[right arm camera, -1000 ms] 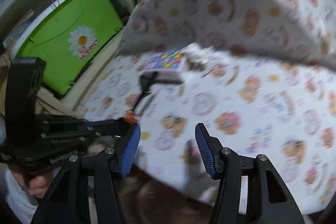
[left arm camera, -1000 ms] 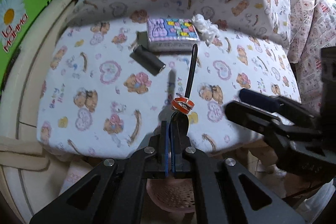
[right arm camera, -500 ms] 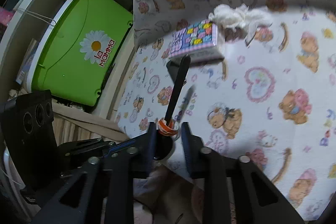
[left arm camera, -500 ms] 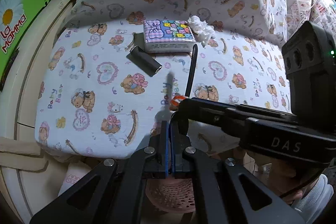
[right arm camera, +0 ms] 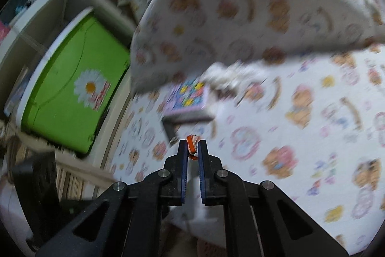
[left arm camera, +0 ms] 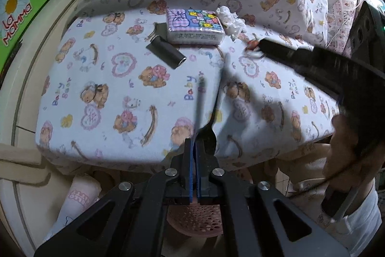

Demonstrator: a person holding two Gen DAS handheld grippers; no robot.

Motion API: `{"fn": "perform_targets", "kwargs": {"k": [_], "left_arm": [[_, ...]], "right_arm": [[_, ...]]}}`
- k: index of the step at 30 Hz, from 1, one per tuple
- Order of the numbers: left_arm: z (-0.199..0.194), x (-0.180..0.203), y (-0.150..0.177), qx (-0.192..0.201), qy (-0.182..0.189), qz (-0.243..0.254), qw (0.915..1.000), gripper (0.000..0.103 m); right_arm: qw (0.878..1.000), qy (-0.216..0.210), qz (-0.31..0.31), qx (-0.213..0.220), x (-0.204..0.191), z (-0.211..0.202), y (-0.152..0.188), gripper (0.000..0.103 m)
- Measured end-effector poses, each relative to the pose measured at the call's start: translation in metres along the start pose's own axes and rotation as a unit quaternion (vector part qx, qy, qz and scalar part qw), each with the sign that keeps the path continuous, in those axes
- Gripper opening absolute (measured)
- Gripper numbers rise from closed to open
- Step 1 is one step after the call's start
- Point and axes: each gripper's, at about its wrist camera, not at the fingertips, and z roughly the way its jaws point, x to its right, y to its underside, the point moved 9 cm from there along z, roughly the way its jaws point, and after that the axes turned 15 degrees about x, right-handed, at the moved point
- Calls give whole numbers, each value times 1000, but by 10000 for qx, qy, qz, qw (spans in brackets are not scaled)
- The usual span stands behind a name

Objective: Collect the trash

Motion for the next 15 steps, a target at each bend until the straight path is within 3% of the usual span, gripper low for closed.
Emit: {"fn": "perform_targets", "kwargs": {"k": [6, 15], "left_arm": [[-10, -9, 4, 164, -132, -121, 9997, 1], [-33, -7, 11, 338, -509, 126, 9981, 1]], "right_arm": [[9999, 37, 65, 119, 15, -13, -14, 9], [9976, -61, -696, 27, 1, -49, 5, 9]]}}
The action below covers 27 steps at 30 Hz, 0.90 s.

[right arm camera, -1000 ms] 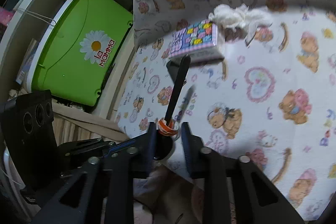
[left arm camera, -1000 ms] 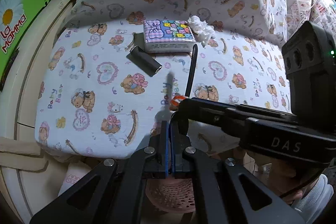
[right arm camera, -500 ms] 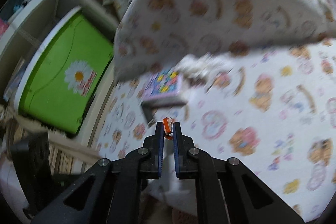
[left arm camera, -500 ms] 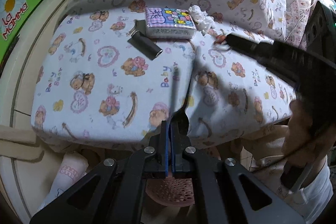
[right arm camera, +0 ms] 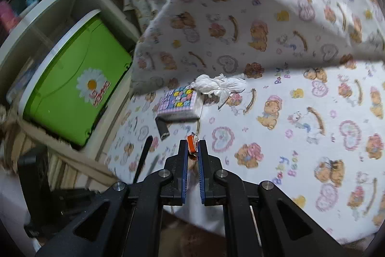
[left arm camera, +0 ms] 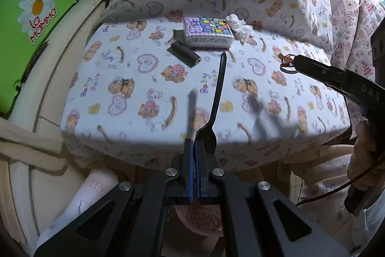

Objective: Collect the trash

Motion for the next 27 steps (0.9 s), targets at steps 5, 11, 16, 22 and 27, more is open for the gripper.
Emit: {"fn": "perform_targets", "kwargs": {"k": [5, 11, 16, 22, 27], "left_arm": [[-19, 7, 13, -45, -134, 51, 9999, 1], [-37, 20, 27, 139, -239, 96, 9996, 1], [-37, 26, 34, 534, -436, 201, 9974, 1], [-43, 25, 43, 683, -280, 175, 9971, 1], [-30, 28, 61, 220, 27, -66, 9997, 1]], "right_arm": [[9993, 9, -344, -119, -12, -30, 10, 9], [9974, 33, -629, -350, -24, -68, 30, 9], [9973, -27, -640, -372, -26, -86, 50, 9], [9958, 8, -542, -733, -14, -78, 85, 9], [9925, 126, -566, -1076, -9, -67, 106, 9]]}}
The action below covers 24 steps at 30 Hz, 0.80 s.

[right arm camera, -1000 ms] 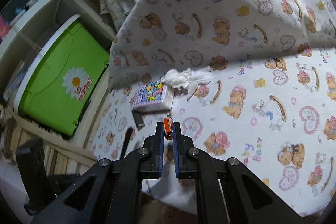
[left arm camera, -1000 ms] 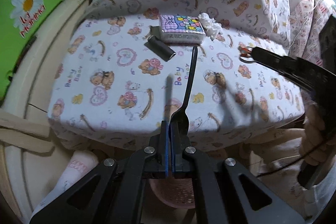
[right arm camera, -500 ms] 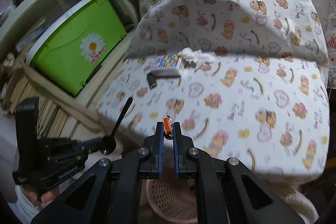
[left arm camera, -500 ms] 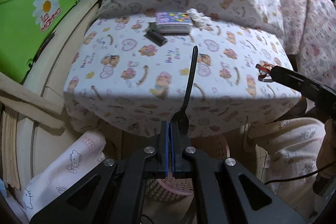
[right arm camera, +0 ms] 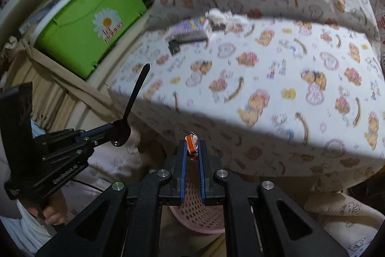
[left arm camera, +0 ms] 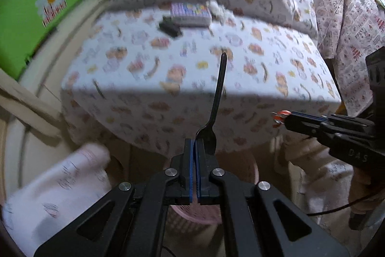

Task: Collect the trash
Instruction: 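Carry the spoon and orange band down to the pink basket, then open both tools to drop the spoon and band into the basket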

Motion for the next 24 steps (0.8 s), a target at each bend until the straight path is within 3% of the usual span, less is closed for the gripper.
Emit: {"fn": "perform_targets", "kwargs": {"k": [5, 9, 14, 24], "left_arm": [[5, 10, 21, -208, 4, 149, 9997, 1], [19, 21, 42, -705, 222, 212, 9970, 1], [39, 21, 65, -1219, 133, 167, 9923, 1], [87, 14, 108, -2236, -145, -117, 9745, 1]], "right_arm": [[9996, 40, 89, -256, 1, 10, 14, 9], [9986, 152, 96, -489, 3, 20, 25, 9], [9962, 315, 33, -812, 7, 34, 42, 9], [9856, 842, 193, -1456, 27, 75, 77, 9]]}}
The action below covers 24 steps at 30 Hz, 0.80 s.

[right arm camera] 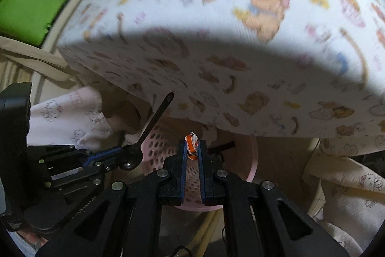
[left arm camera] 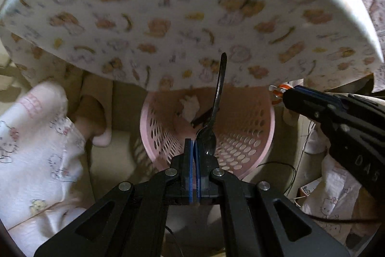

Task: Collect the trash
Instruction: 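Open both tools to drop the spoon and band into the basket, then raise both tools back up toward the items on the table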

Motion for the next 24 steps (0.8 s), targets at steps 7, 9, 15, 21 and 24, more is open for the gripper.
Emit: {"fn": "perform_targets", "kwargs": {"k": [7, 9, 15, 21, 24], "left_arm": [[25, -1, 10, -421, -54, -140, 9990, 1], [27, -1, 11, -431, -56, -112, 9990, 2], [21, -1, 7, -244, -148, -55, 9996, 16], [15, -8, -1, -42, -249, -95, 9996, 35], [5, -10, -9, 172, -258, -155, 9994, 38]], "right_arm": [[9987, 321, 77, -392, 14, 23, 17, 9], [9978, 355, 192, -532, 18, 28, 23, 12], [9971, 481, 209, -556, 24, 28, 23, 46], [9977, 569, 109, -354, 26, 17, 14, 48], [9979, 620, -25, -165, 24, 10, 7, 50]]}}
